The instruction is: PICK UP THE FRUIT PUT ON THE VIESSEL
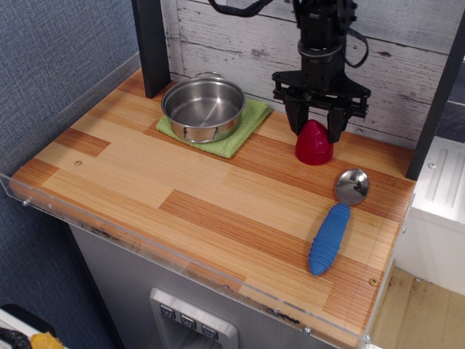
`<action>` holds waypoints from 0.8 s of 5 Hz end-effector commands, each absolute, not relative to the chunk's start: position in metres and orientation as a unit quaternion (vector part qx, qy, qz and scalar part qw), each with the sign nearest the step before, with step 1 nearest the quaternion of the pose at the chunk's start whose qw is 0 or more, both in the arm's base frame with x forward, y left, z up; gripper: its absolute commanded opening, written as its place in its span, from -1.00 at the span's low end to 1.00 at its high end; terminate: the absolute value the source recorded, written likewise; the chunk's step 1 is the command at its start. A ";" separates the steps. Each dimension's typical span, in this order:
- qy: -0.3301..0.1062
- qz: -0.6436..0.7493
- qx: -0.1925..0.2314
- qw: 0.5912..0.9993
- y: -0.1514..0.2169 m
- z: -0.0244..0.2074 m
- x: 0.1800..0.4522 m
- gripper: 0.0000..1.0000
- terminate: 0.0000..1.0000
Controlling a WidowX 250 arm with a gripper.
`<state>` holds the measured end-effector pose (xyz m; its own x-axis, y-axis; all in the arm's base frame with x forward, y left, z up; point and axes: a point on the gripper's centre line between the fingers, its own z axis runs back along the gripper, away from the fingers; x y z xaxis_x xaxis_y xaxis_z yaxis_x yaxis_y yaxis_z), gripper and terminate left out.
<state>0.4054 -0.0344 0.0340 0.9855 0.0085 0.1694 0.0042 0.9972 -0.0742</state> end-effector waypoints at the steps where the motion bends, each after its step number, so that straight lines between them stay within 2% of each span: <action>1: -0.161 0.028 -0.086 0.983 -0.017 0.105 0.403 -1.00 -1.00; 2: -0.185 0.011 -0.095 0.978 0.002 0.153 0.389 -1.00 -1.00; 3: -0.179 0.003 -0.076 0.981 0.035 0.167 0.384 -1.00 -1.00; 4: -0.162 0.003 -0.036 0.986 0.060 0.160 0.381 -1.00 -1.00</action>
